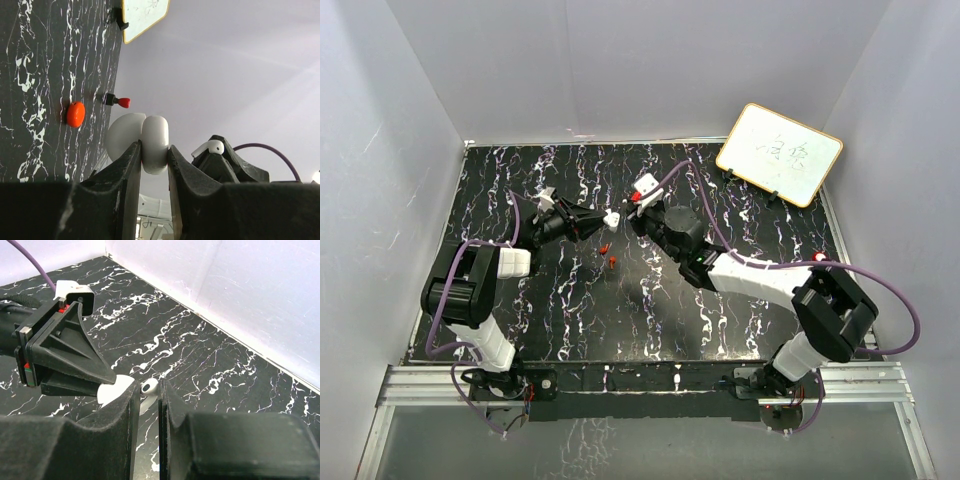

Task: Insert the wireless bluetooth earbuds into the charging case
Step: Pick up the earbud from the center of the board, then place the earbud in the charging case.

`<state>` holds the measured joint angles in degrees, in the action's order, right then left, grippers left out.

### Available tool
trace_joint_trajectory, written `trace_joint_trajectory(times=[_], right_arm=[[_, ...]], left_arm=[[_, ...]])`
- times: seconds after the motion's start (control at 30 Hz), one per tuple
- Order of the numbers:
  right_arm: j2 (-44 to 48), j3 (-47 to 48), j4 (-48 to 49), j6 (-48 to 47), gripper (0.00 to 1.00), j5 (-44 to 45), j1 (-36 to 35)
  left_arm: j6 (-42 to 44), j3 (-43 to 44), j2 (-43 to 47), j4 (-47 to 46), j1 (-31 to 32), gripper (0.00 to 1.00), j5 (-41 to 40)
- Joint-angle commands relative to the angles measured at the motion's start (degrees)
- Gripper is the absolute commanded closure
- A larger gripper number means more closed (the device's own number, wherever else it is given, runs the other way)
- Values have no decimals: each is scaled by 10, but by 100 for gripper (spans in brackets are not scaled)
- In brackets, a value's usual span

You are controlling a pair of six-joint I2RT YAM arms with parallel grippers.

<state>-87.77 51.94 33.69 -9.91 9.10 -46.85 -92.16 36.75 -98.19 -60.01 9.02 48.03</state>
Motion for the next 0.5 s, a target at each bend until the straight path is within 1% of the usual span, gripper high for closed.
trace_joint_trajectory(times=[0.0,0.17,0.3,0.47], right_arm=[[11,-11,71,-29,91,-17,-1],[2,-35,126,-44,93,-35,0],[-9,-69,199,-71,95,-69,-1],[-29,-94,267,-93,97,-87,-1]], left_arm=[[-19,18,4,18,5,100,-15],[-26,25,4,27,6,100,-17],[-36,26,3,25,9,100,-17],[-42,29,4,22,14,100,-16]])
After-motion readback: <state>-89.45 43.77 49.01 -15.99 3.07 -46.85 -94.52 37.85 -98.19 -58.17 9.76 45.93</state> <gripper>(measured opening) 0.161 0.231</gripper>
